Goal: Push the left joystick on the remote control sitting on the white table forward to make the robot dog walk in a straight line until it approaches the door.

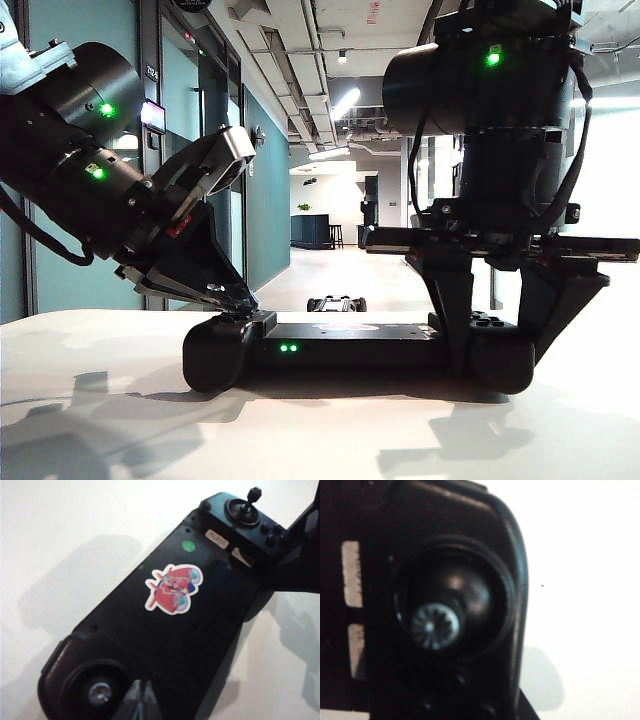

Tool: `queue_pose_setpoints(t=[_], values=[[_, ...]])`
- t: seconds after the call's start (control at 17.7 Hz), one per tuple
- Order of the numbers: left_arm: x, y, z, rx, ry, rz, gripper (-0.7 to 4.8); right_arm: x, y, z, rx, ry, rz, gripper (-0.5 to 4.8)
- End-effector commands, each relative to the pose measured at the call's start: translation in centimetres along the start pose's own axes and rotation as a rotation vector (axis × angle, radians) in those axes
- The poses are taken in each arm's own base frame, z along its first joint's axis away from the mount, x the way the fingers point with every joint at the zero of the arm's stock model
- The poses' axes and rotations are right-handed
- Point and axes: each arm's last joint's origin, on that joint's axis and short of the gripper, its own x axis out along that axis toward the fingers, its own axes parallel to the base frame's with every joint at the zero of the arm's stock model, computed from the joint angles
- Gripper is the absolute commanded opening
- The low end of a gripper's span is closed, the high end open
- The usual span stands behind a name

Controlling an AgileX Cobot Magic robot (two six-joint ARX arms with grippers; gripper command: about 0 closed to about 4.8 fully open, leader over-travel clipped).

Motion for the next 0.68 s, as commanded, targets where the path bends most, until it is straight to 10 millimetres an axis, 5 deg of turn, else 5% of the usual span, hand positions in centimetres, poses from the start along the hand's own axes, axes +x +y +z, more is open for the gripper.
queue_pose_setpoints(t=[0.06,0.68], values=[[-0.04,0.12,0.26,0.013,-0.016,0.027,-0.06,-0.19,0.10,0.06,0.003,-0.006,0.017,1.34],[0.05,0.28,0.56,0.013,-0.045,0.048,-0.05,-0.19,0.10,0.06,0.002,-0.006,0.018,1.34]])
